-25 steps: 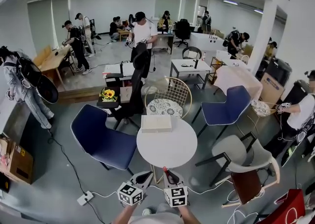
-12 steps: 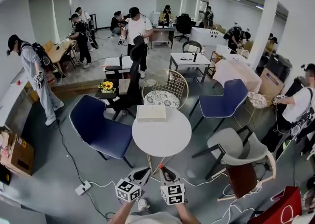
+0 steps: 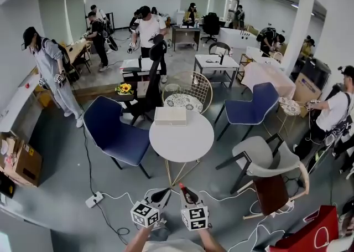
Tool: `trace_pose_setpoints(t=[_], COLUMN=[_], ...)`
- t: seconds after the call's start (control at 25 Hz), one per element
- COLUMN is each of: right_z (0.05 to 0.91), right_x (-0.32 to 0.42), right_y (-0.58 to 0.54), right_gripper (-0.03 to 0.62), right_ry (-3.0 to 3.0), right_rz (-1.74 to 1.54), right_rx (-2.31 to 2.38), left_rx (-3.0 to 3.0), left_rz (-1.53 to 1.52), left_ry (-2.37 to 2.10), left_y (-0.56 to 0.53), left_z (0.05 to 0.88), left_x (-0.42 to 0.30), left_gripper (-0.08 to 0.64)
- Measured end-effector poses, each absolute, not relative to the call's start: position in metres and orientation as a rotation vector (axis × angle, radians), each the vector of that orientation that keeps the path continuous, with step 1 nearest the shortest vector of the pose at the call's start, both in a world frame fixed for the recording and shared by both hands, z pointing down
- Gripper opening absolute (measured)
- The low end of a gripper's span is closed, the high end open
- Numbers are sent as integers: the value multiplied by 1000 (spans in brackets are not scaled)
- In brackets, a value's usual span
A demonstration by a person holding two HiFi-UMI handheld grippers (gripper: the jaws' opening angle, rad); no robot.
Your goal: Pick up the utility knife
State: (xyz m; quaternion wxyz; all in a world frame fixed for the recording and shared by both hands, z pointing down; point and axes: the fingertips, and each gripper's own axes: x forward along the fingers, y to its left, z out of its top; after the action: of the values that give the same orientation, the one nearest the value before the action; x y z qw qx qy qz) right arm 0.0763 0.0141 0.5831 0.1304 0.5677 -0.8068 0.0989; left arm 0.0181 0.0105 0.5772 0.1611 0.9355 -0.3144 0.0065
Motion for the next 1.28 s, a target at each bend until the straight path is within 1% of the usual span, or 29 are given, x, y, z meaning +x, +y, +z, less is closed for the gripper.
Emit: trace_pose_setpoints(t=[0.6, 1.28], right_z=[592, 571], right_x=[67, 67], right_y=[106, 127], right_gripper=[66, 64], right_ry=[-2359, -2394], right_rz=[281, 188], right_rx=[1659, 1669], left_rx=[2665, 2702], left_rz=[45, 31], left_ry=[-913, -919], left_y=[102, 129], left_z=[588, 579], left_x=[8, 17], left_gripper=[12, 12])
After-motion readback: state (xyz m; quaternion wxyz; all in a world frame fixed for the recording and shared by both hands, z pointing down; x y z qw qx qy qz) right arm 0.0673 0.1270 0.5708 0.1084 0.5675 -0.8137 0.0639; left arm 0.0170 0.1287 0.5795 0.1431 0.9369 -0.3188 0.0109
